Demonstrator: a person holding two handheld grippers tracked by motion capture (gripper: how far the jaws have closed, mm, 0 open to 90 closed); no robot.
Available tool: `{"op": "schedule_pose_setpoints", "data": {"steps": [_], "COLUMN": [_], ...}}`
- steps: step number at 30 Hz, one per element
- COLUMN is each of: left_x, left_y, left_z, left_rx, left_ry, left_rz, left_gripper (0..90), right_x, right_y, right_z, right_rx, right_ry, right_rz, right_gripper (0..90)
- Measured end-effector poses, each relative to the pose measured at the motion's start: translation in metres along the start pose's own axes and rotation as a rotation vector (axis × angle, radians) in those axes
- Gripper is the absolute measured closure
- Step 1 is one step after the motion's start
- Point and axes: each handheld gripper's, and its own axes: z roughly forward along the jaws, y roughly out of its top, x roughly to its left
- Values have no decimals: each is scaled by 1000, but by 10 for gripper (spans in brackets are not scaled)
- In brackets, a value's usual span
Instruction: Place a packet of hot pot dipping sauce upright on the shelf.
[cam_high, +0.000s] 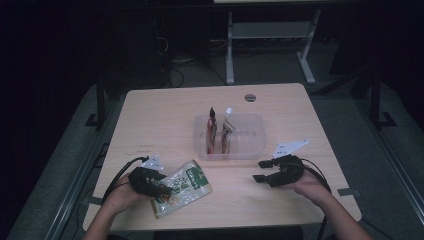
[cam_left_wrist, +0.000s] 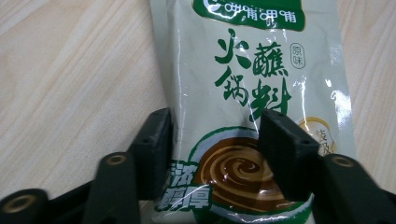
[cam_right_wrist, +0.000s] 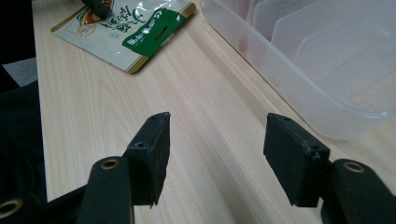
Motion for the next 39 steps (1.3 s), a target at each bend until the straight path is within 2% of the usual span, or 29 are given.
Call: {"op": "schedule_pose_setpoints", "data": {"steps": [5,11,12,14,15,24,30,38,39], "left_x": [3,7,8,9,9,8,-4,-25,-28], "left_y": [0,-1,0,-1,-1,0,10,32,34], "left_z": [-1,0,-1,-2,-2,-8,-10,-11,-10], "left_rx": [-4,-13,-1,-7,-17,-48,-79,-140,-154], "left_ry": [-4,-43,-44,-57,-62,-87,-118,-141,-147], "left_rz": [-2,-37,-28,-38,-56,-63,-13,60,59], "left_gripper": [644,816,828,855,869,898,900,900,900], "right_x": [1,1,1,1,0,0,1,3,4], "right_y": [0,1,1,0,0,0,2,5,6], "right_z": [1,1,1,1,1,0,0,0,0], "right_rx": [3,3,4,4,4,-6,-23,-60,-65], "right_ry": [1,3,3,4,5,19,43,113,124], "right_rz": [-1,-4,-2,-2,1,5,15,41,40], "right_gripper": [404,404,404,404,404,422,428,442,441]}}
